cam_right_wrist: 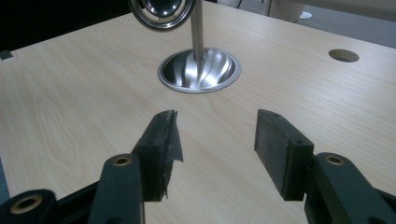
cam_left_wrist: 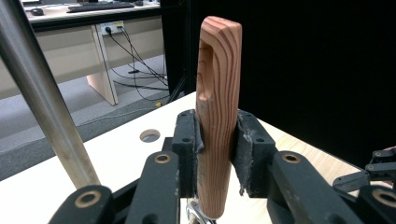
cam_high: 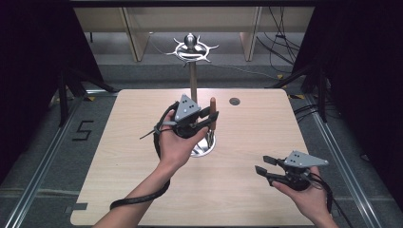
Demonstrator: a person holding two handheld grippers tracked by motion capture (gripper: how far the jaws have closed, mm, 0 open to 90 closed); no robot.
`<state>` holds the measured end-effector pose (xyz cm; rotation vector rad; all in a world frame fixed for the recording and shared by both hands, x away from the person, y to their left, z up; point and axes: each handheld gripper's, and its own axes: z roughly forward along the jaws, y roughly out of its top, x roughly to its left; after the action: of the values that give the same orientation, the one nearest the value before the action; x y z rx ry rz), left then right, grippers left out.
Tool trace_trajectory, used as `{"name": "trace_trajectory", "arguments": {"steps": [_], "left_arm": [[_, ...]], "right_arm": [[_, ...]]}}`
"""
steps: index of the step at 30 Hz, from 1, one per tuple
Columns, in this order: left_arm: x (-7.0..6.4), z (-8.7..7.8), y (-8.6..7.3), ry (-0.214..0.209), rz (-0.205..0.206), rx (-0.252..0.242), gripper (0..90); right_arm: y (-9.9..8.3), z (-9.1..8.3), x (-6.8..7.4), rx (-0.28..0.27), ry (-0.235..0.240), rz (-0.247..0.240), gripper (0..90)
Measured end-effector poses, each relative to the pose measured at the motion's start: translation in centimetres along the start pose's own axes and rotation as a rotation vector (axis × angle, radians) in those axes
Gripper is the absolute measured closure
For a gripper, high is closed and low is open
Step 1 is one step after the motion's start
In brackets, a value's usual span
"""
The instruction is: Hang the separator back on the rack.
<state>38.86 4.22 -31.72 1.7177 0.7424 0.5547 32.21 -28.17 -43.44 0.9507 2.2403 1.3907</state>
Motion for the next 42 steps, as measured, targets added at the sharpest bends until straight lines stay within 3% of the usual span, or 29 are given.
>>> {"name": "trace_trajectory", "arguments": {"steps": [4,12,19,37,41,42], "left_arm": [[0.3,0.0,0.4,0.002,0.048,0.008,71.4],[0.3,0.0,0.9,0.005,0.045,0.0,71.4],[0.4,0.0,1.3,0.004,0.056,-0.003,71.4],[0.5,0.2,2.3,0.014,0.064,-0.012,71.4],[0.6,0.2,2.5,0.017,0.069,-0.01,71.4],[0.6,0.2,2.5,0.017,0.062,-0.011,71.4]], "right_arm": [[0.1,0.0,-0.1,-0.006,-0.003,-0.018,49.2],[0.0,0.1,0.2,0.006,0.009,0.007,49.1],[0.0,0.2,-0.1,-0.006,0.0,-0.026,49.0],[0.0,0.2,0.0,0.004,0.012,-0.013,48.8],[-0.1,0.4,-0.1,-0.009,0.0,-0.041,48.8],[-0.1,0.3,0.2,0.001,0.009,-0.008,48.8]]}}
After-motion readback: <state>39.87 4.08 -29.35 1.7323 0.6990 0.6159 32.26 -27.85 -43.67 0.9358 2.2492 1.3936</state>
